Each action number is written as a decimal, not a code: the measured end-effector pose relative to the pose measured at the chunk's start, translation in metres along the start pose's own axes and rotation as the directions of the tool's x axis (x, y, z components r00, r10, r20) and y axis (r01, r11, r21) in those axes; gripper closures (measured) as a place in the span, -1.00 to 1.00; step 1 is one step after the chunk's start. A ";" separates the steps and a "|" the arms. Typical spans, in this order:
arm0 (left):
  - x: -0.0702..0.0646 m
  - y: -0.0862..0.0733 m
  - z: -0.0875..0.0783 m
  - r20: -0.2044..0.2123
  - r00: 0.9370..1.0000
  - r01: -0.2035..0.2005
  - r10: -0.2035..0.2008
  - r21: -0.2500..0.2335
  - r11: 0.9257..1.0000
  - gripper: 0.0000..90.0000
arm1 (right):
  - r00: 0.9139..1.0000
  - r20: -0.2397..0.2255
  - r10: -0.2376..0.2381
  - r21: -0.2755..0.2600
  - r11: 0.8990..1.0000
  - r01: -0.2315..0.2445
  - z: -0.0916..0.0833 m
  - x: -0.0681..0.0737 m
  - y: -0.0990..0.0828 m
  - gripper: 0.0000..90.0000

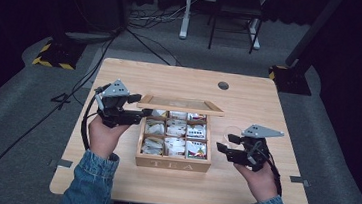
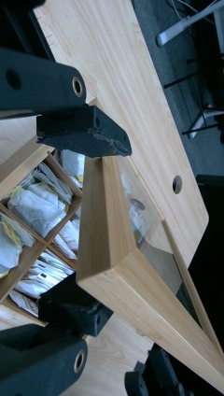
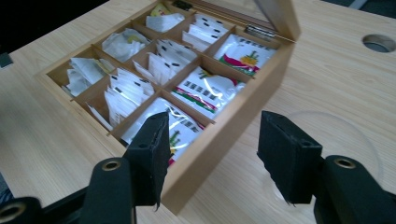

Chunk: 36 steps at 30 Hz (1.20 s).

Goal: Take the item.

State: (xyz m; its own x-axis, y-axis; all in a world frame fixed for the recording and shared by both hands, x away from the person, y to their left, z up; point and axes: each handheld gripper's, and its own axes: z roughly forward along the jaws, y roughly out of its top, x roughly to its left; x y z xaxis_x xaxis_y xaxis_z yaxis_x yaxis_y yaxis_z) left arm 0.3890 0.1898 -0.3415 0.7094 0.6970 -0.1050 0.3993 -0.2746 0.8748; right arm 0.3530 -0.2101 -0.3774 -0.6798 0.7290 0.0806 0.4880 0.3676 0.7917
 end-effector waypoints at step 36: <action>0.004 0.001 0.003 -0.003 1.000 0.003 -0.003 -0.011 1.000 -0.21 | 0.965 -0.202 -0.166 0.049 0.983 0.179 0.102 0.087 0.050 0.07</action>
State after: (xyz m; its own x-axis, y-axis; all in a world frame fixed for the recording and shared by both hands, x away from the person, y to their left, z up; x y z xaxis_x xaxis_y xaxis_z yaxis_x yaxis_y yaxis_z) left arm 0.3940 0.1896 -0.3422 0.7067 0.6995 -0.1065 0.3952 -0.2654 0.8794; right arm 0.3744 -0.0694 -0.3930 -0.8477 0.5260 0.0692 0.3848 0.5199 0.7627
